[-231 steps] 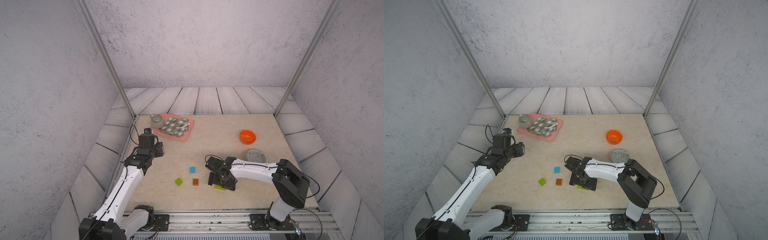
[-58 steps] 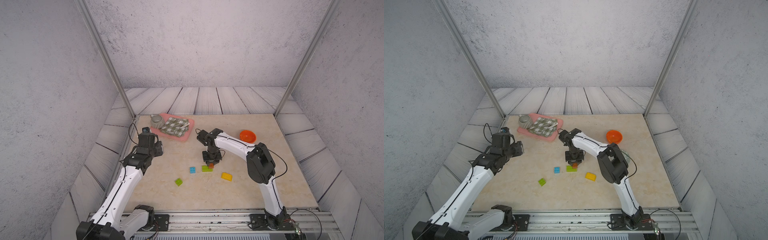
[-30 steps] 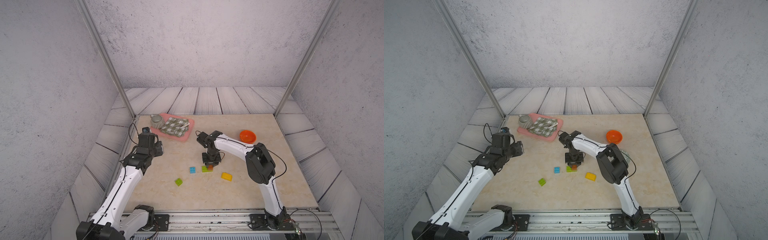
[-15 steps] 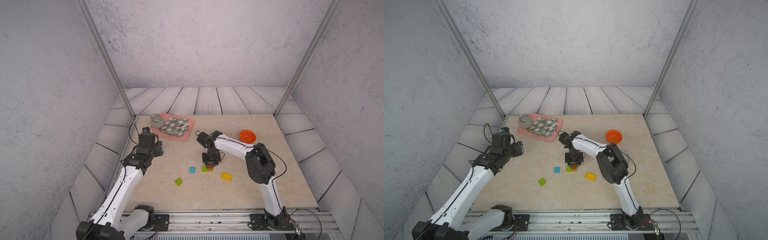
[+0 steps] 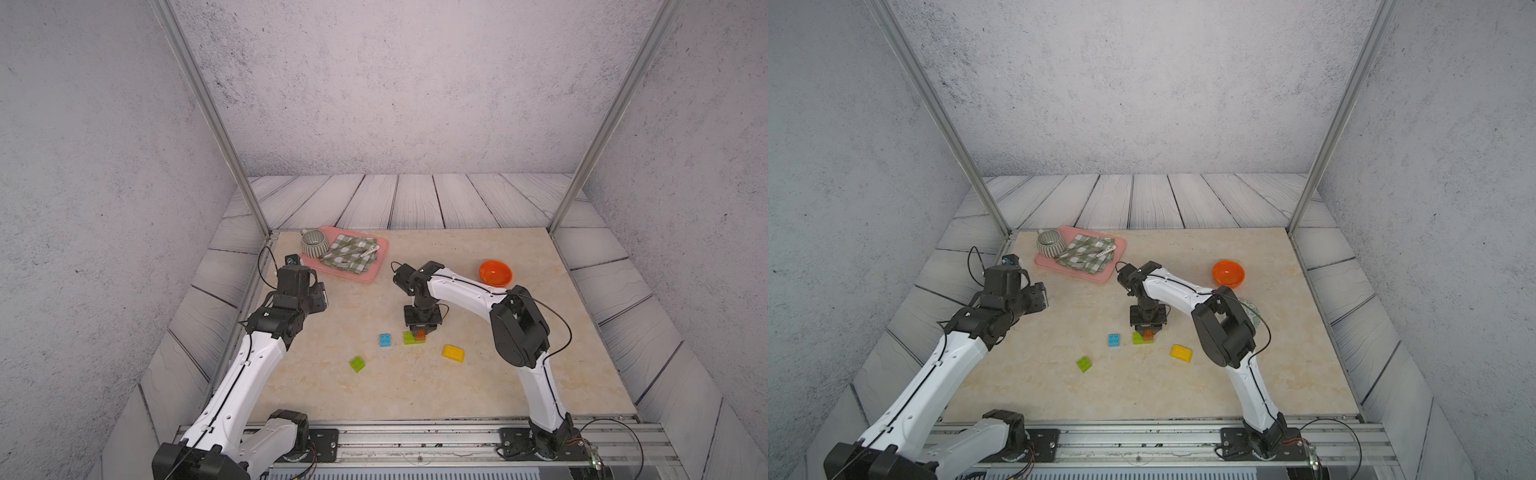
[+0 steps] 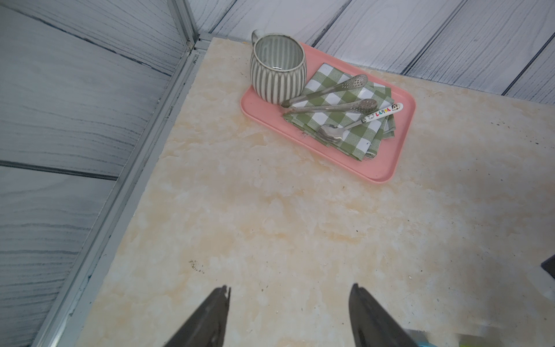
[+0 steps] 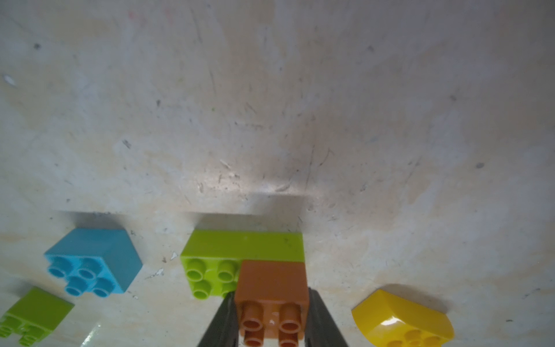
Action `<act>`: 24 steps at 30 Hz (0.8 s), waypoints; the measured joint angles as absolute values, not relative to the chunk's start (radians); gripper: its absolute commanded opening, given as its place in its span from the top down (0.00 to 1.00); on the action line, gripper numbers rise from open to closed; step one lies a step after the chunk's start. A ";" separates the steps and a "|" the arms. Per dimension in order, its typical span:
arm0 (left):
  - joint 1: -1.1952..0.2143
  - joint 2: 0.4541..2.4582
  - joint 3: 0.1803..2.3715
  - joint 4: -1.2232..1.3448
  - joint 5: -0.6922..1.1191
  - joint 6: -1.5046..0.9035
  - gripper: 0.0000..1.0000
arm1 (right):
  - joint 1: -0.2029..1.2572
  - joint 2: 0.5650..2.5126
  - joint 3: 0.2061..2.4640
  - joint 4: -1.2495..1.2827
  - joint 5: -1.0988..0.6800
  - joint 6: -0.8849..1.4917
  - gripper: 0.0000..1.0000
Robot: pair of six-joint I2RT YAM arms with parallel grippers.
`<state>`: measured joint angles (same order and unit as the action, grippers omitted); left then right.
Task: Assemble the letter s with lego
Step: Assemble the lego brick with the lego brick.
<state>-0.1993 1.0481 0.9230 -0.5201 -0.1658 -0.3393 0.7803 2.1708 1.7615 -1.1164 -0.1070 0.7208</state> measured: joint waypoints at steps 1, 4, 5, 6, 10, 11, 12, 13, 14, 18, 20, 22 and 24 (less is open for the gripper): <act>-0.199 1.048 0.923 -0.520 -0.166 -0.339 0.32 | 0.780 2.170 1.761 -1.116 -0.107 0.720 0.73; -0.199 1.048 0.923 -0.521 -0.168 -0.339 0.32 | 0.780 2.169 1.763 -1.117 -0.107 0.720 0.71; -0.199 1.048 0.923 -0.521 -0.168 -0.339 0.32 | 0.780 2.169 1.764 -1.118 -0.107 0.720 0.70; -0.199 1.048 0.923 -0.520 -0.169 -0.339 0.32 | 0.780 2.169 1.765 -1.119 -0.106 0.720 0.70; -0.199 1.048 0.923 -0.521 -0.169 -0.339 0.32 | 0.780 2.172 1.772 -1.127 -0.102 0.717 0.65; -0.199 1.048 0.923 -0.521 -0.169 -0.339 0.32 | 0.780 2.174 1.775 -1.129 -0.102 0.715 0.64; -0.199 1.048 0.923 -0.521 -0.169 -0.339 0.32 | 0.780 2.175 1.776 -1.130 -0.102 0.714 0.63; -0.199 1.048 0.923 -0.521 -0.169 -0.339 0.32 | 0.780 2.175 1.776 -1.130 -0.102 0.714 0.62; -0.199 1.047 0.923 -0.521 -0.170 -0.339 0.32 | 0.780 2.175 1.776 -1.130 -0.102 0.714 0.62; -0.199 1.047 0.923 -0.521 -0.170 -0.339 0.32 | 0.780 2.185 1.775 -1.129 -0.094 0.713 0.57; -0.199 1.046 0.923 -0.521 -0.170 -0.339 0.32 | 0.780 2.186 1.774 -1.138 -0.094 0.709 0.55; -0.200 1.046 0.923 -0.522 -0.170 -0.339 0.32 | 0.780 2.186 1.774 -1.141 -0.090 0.706 0.52; -0.200 1.046 0.923 -0.523 -0.171 -0.339 0.32 | 0.780 2.186 1.775 -1.145 -0.084 0.704 0.49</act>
